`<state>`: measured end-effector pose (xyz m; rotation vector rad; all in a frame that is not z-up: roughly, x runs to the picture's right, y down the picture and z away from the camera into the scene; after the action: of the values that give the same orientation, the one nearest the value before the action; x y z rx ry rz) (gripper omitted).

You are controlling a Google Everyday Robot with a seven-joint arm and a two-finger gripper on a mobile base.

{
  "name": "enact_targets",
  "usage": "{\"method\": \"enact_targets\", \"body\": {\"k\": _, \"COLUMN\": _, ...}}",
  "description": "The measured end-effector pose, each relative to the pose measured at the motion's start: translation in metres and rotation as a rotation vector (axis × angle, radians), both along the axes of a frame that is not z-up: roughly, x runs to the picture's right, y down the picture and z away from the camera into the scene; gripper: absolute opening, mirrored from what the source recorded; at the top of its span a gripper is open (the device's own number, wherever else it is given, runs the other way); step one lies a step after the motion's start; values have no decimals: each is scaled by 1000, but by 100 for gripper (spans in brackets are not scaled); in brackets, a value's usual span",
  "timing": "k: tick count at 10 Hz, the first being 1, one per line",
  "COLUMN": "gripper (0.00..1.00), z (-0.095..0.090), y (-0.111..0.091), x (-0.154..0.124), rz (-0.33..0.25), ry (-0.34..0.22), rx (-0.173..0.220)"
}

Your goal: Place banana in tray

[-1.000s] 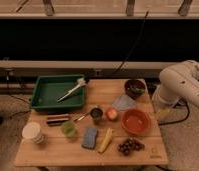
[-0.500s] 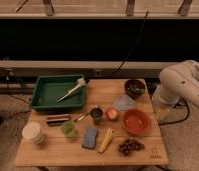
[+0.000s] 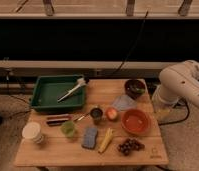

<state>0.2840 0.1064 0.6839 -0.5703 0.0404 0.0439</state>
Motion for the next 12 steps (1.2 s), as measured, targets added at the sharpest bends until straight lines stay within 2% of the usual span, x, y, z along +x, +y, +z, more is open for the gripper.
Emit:
{"method": "enact_targets", "body": {"k": 9, "gripper": 65, "z": 1, "y": 1, "x": -1, "rz": -7, "ry": -9, "rx": -4}}
{"method": "enact_targets", "body": {"k": 11, "gripper": 65, "z": 2, "y": 11, "x": -16, "rz": -63, "ry": -76, "rx": -16}}
{"method": "enact_targets", "body": {"k": 12, "gripper": 65, "z": 4, "y": 19, "x": -32, "rz": -99, "ry": -119, "rx": -22}}
